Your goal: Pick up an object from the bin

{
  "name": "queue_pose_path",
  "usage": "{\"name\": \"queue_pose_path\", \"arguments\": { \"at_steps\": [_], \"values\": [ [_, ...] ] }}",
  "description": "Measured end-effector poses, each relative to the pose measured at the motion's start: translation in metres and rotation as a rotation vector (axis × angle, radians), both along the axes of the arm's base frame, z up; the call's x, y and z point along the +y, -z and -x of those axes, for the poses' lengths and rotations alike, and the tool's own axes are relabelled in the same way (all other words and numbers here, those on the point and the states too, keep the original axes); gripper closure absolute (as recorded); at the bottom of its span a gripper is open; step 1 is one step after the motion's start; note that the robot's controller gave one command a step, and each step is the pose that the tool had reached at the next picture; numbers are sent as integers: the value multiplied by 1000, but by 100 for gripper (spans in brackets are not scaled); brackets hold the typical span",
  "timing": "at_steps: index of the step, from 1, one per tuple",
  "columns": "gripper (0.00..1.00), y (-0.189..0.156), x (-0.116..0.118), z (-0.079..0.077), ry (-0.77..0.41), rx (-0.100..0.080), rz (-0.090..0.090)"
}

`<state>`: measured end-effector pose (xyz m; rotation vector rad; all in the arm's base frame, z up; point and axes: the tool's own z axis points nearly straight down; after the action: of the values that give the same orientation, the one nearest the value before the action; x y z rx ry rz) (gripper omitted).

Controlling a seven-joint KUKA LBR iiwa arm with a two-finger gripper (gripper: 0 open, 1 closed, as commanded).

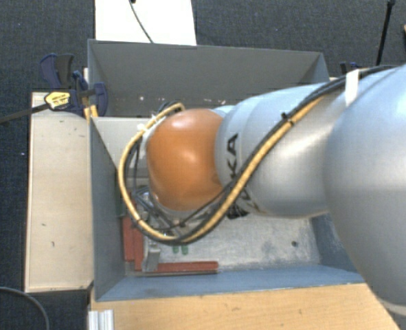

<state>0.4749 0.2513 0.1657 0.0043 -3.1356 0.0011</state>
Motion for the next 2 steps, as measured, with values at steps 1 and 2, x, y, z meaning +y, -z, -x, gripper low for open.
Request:
{"name": "queue_pose_path", "arguments": {
  "at_steps": [1, 2],
  "values": [
    [0, 58, -64, -60, 193, -5, 3],
    [0, 97, -142, -108, 252, -10, 3]
  ]
}}
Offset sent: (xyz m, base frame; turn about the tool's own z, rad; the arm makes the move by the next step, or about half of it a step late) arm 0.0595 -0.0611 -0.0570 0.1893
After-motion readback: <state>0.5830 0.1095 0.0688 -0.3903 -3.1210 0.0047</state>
